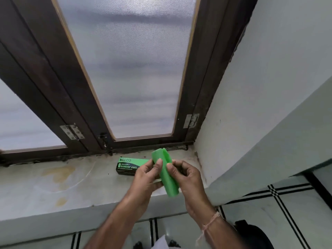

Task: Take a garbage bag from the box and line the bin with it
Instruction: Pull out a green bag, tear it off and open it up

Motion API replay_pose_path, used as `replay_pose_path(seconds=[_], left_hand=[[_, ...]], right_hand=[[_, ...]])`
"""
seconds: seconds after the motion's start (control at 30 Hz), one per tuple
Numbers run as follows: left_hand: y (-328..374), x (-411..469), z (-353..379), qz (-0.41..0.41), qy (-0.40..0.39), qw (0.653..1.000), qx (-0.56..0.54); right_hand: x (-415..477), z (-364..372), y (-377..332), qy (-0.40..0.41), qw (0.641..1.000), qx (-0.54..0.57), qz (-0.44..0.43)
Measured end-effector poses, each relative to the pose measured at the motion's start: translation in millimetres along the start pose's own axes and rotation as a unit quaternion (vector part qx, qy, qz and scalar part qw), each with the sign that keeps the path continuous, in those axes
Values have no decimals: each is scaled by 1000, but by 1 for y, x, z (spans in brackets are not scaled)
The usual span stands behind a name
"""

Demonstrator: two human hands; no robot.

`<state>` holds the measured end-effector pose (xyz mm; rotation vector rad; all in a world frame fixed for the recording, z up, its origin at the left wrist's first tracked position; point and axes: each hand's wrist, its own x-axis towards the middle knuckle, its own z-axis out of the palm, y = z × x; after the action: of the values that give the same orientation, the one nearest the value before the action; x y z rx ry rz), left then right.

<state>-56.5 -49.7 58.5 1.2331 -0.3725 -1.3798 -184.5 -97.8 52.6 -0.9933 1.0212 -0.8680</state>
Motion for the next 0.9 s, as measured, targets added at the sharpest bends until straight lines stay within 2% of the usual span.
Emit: replay_pose_path(seconds=[0.13, 0.3, 0.5, 0.57, 0.63, 0.7, 0.73, 0.77, 0.9], left_hand=[[-12, -4, 19, -38, 35, 997, -55], [-15, -11, 19, -47, 78, 992, -90], [-20, -20, 14, -38, 98, 990, -96], [-23, -23, 15, -38, 95, 992, -71], [-25, -26, 17, -37, 89, 994, -48], [-25, -29, 19, -33, 87, 995, -36], [-26, -30, 20, -31, 84, 995, -33], [-26, -31, 21, -29, 85, 995, -35], [-26, -35, 23, -35, 79, 995, -53]], right_hand=[[7, -10, 4, -5, 999, -30, 21], [22, -23, 7, 25, 984, 76, 158], [37, -29, -12, 57, 971, 151, 173], [32, -34, -19, 20, 980, 122, 156], [25, -39, -25, -68, 992, -27, 106], [19, -40, -25, -133, 975, -173, 52], [17, -40, -23, -145, 968, -202, 40], [17, -40, -22, -137, 969, -201, 44], [24, -52, -25, -90, 987, -66, 119]])
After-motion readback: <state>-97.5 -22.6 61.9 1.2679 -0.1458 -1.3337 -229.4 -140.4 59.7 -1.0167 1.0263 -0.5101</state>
